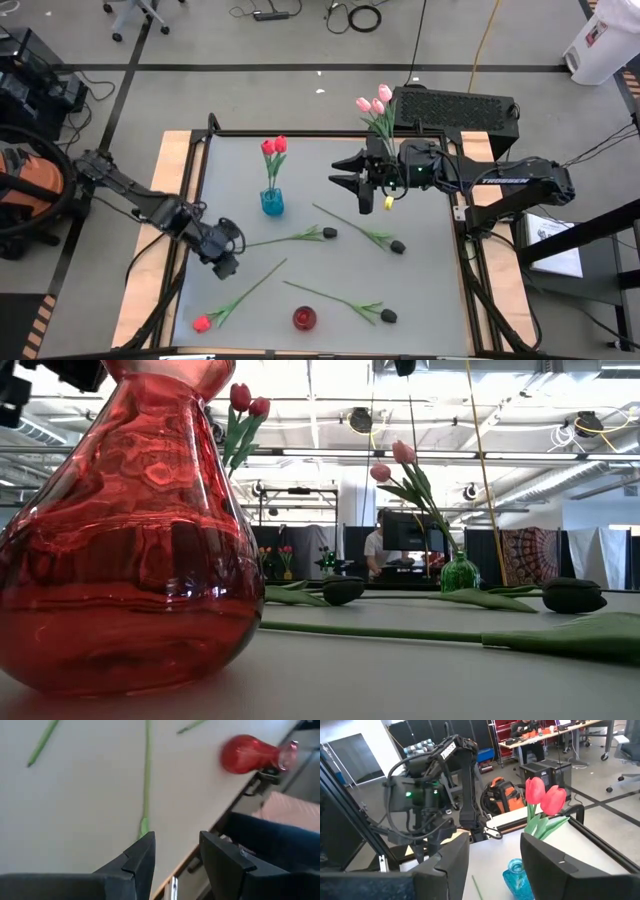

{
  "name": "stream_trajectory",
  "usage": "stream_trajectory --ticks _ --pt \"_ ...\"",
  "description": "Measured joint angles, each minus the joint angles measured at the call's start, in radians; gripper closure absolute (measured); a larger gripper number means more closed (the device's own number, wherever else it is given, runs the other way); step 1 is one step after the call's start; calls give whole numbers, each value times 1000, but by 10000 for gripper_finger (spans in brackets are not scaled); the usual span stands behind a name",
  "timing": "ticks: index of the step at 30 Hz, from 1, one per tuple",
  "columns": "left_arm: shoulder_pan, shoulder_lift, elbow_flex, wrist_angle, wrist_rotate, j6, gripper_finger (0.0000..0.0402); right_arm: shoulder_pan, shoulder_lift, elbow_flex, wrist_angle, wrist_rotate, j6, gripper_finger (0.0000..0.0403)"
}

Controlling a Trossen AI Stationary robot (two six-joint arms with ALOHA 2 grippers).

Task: Sort flowers into vase by color
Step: Put the red flower into the blue vase

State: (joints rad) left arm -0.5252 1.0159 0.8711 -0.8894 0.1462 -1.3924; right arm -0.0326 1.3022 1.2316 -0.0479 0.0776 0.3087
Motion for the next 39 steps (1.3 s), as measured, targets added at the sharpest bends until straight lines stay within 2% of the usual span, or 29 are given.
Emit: stream_trajectory --ticks 7,17,32,39 --pt "-160 96 0 2 -118 -171 242 0 0 0 -12 0 -15 234" --pt "-327 328 -1 118 -124 -261 242 0 0 0 -19 0 -37 234" --pt "-413 534 -1 256 -75 -363 242 0 0 0 -18 0 -33 234" --pt "-420 601 -1 247 -71 -376 242 0 0 0 -18 0 -33 234"
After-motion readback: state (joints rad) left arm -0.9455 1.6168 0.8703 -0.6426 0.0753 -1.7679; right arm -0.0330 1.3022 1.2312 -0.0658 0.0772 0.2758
